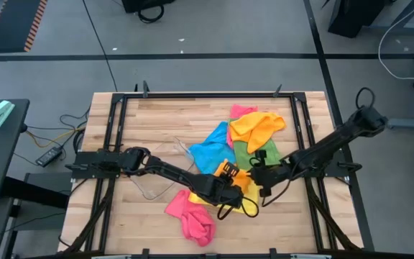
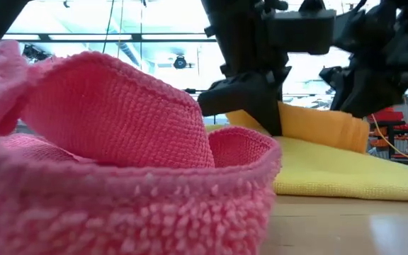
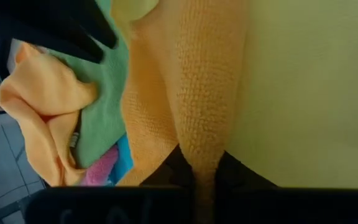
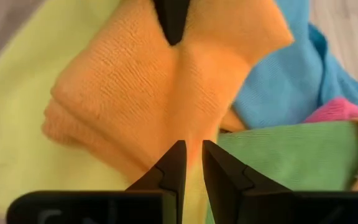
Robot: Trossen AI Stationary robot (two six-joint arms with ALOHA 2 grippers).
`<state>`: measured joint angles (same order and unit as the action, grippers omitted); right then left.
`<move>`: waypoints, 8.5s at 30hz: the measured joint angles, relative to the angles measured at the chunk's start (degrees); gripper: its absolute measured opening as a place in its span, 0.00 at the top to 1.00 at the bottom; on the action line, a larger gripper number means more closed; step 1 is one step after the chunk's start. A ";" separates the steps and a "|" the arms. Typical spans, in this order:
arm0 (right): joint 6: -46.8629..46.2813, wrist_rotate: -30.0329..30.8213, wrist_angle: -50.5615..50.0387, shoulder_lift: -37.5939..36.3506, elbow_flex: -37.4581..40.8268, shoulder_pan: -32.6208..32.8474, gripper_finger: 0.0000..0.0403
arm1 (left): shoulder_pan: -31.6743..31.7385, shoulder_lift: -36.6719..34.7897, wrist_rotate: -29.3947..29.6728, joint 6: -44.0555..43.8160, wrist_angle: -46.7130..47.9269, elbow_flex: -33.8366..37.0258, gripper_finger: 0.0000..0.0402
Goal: Fold microfiber towels
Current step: Put the folded orange microfiber cloth into the transparent bin
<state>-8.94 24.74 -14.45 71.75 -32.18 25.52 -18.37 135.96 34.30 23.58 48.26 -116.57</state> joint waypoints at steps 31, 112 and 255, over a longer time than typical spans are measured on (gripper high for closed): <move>-1.17 -0.16 -0.88 -2.98 -0.04 2.06 0.85 | 1.62 -0.42 -4.35 -4.22 -0.36 0.07 0.70; 24.04 -13.93 24.40 -3.41 -0.09 -10.03 0.89 | 34.87 -38.93 -61.61 19.97 40.64 40.06 0.95; 19.89 -6.78 38.44 3.25 -0.15 -6.54 0.89 | 13.63 -45.94 -34.39 -30.01 -0.43 61.57 0.97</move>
<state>10.95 17.96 23.99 75.00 -32.34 18.98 -4.73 90.02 -0.09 -6.42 47.83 -55.00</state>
